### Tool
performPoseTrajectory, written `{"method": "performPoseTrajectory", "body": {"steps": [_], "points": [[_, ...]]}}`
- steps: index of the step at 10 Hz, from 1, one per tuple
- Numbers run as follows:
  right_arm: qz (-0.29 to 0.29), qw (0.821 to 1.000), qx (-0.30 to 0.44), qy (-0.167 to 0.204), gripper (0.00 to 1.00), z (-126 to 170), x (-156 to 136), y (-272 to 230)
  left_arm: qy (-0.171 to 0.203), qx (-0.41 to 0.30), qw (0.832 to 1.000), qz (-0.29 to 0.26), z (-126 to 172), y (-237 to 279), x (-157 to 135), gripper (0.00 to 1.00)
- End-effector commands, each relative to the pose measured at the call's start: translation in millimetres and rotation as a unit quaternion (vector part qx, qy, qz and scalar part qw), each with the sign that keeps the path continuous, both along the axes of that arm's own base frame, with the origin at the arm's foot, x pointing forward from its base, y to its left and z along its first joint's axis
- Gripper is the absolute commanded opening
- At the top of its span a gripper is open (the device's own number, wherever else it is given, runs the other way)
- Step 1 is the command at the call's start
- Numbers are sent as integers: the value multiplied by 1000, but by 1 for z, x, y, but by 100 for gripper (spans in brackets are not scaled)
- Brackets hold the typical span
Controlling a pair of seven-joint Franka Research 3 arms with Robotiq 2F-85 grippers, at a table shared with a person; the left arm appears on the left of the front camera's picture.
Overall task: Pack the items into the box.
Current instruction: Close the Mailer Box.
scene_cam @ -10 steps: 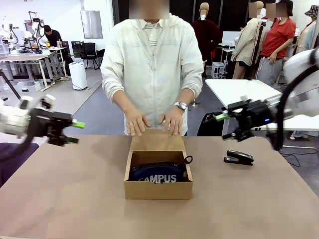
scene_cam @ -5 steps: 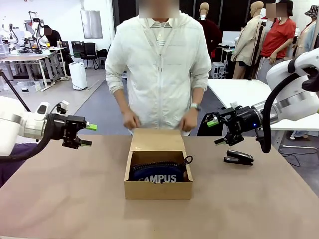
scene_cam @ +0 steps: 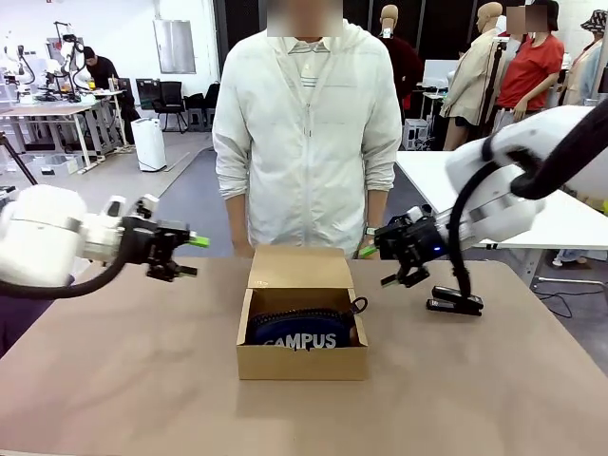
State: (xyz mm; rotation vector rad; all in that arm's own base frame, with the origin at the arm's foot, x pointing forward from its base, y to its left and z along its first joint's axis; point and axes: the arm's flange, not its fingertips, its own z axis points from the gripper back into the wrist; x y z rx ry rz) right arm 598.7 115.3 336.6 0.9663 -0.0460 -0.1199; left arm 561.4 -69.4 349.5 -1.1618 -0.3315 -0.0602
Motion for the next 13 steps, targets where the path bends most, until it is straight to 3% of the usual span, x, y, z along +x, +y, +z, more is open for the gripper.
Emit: {"method": "performPoseTrajectory", "body": {"steps": [1,3,5,8,10,11,13], "points": [[7,1000,7,6,100,-14,28,17,18,-14,999,23,-29,-23,60,100],[16,999,33,11,100,-33,43,27,26,-66,997,2,-48,-36,74,100],[10,998,59,-22,100,-42,58,33,32,-77,996,-15,-65,-51,86,100],[35,990,132,-29,100,-57,75,31,35,-122,989,-77,-75,-78,94,100],[27,988,149,-42,100,-62,79,27,43,-120,988,-82,-81,-83,96,100],[55,983,169,-45,100,-61,76,28,50,-123,988,-84,-81,-83,96,100],[69,980,184,-30,100,-61,76,30,47,-126,988,-80,-81,-85,96,100]]}}
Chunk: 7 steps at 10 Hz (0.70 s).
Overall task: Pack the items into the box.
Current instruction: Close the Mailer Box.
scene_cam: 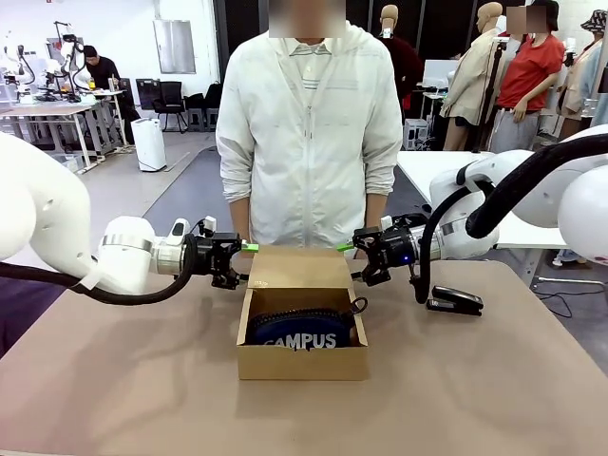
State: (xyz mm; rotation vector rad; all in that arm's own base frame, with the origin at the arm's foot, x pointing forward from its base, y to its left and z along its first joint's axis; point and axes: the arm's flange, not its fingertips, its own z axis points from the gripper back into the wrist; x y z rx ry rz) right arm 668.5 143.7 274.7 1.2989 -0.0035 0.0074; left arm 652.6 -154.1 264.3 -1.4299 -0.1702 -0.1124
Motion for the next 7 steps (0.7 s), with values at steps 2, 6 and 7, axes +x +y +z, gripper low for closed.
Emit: {"method": "performPoseTrajectory", "body": {"steps": [2,6,7], "points": [[-3,1000,6,-17,62,0,6,5,-4,0,1000,-1,5,1,4,65],[-4,1000,-4,-16,62,-1,8,6,-16,-7,1000,-19,6,-3,2,65],[-2,1000,-1,-18,62,-1,8,6,-32,-11,999,-24,10,-4,0,65]]}}
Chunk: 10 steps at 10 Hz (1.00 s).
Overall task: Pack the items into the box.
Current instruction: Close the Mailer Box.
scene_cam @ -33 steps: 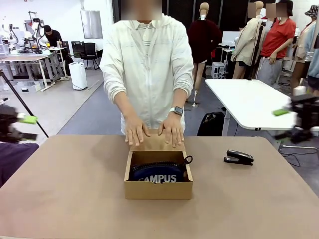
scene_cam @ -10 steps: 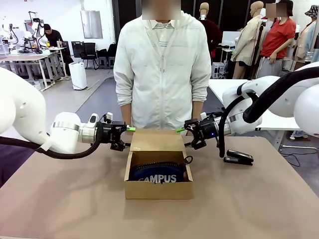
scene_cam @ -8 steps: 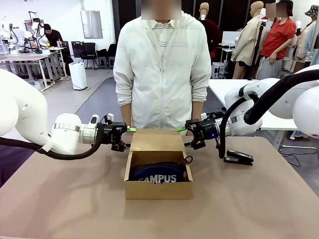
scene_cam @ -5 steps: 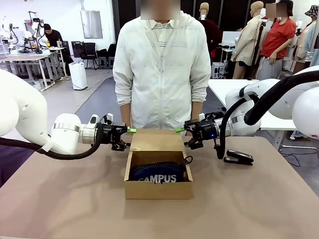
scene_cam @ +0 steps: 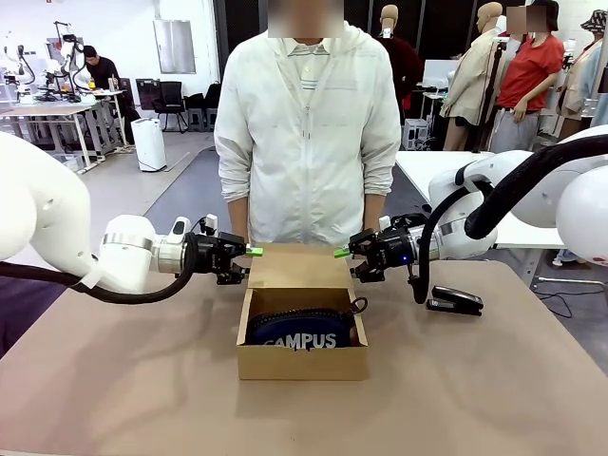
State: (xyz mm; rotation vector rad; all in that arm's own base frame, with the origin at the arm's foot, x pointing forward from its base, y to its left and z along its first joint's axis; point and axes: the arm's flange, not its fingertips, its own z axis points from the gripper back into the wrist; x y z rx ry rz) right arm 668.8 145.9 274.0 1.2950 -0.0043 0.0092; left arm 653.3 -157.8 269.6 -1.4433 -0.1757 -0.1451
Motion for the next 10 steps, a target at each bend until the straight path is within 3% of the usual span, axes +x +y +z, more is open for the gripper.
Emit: {"method": "performPoseTrajectory", "body": {"steps": [1,4,8,10], "points": [[5,1000,5,-24,62,3,5,3,-36,-13,999,-15,9,2,-2,65],[25,998,-4,-56,62,30,-1,3,-66,-24,998,-5,35,11,-5,65],[37,990,-51,-127,62,64,-22,15,-152,-16,988,2,73,18,-31,65],[26,988,-47,-143,62,67,-28,11,-161,-11,987,12,80,16,-35,65]]}}
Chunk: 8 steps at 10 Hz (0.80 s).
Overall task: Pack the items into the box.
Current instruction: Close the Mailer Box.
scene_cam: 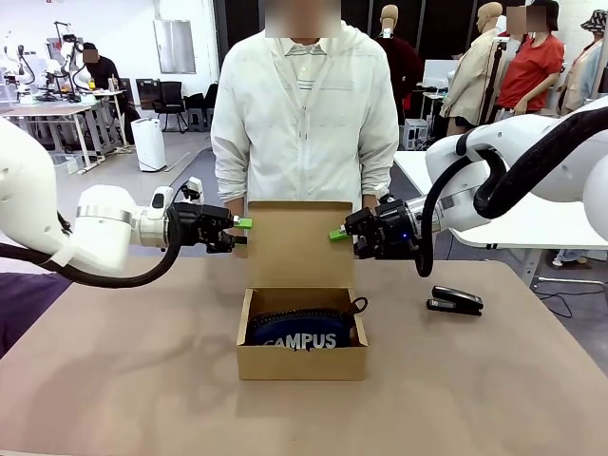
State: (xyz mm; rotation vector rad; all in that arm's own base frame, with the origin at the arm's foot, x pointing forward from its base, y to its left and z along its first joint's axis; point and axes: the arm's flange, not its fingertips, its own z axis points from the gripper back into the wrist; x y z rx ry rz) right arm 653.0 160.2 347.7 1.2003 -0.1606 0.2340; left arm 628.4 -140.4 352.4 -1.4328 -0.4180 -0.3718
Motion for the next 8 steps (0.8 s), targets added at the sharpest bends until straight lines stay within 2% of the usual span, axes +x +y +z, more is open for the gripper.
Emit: {"method": "performPoseTrajectory", "body": {"steps": [1,6,7,8], "points": [[2,1000,6,10,62,-1,4,1,8,-1,1000,-2,-3,0,5,65],[2,1000,1,6,62,-5,-1,0,4,0,1000,0,-6,0,2,65],[35,999,16,-19,62,-7,-6,0,-59,26,998,-23,-5,-3,-7,65],[43,998,34,-42,62,-11,-5,-3,-137,37,990,-21,-3,-9,-13,65]]}}
